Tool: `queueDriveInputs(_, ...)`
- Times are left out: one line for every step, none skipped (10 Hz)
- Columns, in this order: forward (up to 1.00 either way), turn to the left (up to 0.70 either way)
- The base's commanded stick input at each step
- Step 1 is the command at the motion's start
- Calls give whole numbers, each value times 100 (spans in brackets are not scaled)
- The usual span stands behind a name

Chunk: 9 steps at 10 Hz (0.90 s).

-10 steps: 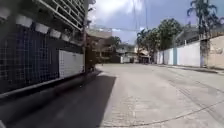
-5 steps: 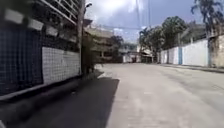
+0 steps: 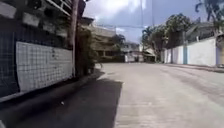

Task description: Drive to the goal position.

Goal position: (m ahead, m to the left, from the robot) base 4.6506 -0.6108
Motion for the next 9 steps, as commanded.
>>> queueDriveInputs(100, -37)
queueDriveInputs(100, -39)
queueDriveInputs(100, -36)
queueDriveInputs(100, -20)
queueDriveInputs(100, -12)
queueDriveInputs(100, -6)
queueDriveInputs(100, 0)
queueDriveInputs(100, 0)
queueDriveInputs(100, 0)
